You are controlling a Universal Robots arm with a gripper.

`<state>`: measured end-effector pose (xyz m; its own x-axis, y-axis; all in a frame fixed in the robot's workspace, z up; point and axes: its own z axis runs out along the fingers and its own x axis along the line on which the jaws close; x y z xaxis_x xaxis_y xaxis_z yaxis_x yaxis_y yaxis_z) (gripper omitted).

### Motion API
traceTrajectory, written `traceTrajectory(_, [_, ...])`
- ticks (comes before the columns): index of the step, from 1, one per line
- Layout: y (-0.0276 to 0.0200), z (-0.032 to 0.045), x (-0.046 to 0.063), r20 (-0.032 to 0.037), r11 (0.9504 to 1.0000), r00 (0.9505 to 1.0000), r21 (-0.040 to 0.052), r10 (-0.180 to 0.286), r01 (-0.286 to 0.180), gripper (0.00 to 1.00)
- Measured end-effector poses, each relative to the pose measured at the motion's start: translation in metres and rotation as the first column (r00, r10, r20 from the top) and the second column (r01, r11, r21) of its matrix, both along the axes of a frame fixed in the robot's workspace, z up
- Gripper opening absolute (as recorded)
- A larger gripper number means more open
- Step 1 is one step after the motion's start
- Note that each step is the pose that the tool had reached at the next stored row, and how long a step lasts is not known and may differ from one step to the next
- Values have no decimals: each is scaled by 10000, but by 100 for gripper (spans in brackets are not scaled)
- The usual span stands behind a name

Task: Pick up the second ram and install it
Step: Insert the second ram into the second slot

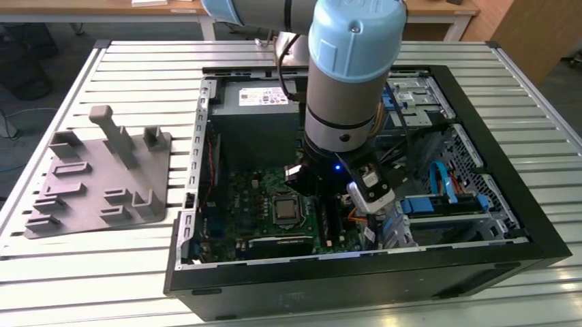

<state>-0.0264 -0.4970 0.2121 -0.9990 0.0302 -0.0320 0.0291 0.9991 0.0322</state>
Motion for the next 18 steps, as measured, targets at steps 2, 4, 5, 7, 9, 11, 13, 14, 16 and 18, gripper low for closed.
traceTrajectory(2, [0, -2, 0, 0, 10000, 10000, 0, 0, 0, 14])
traceTrajectory(4, [1, -5, 0, 0, 10000, 10000, -3, 0, 0, 14])
traceTrajectory(5, [2, -8, 0, 1, 10000, 10000, -6, 0, 0, 14])
traceTrajectory(7, [6, -16, -1, -1, 10000, 10000, -37, 0, 0, 14])
traceTrajectory(9, [11, -24, 0, 0, 10000, 10000, -57, 0, 0, 14])
traceTrajectory(11, [12, -25, 0, 0, 10000, 10000, -59, 0, 0, 14])
traceTrajectory(13, [12, -25, 0, 0, 10000, 10000, -60, 0, 0, 14])
traceTrajectory(14, [12, -25, 0, 0, 10000, 10000, -60, 0, 0, 14])
traceTrajectory(16, [12, -25, 1, 0, 10000, 10000, -60, -1, 1, 14])
traceTrajectory(18, [12, -26, 1, 0, 10000, 10000, -62, 0, 0, 14])
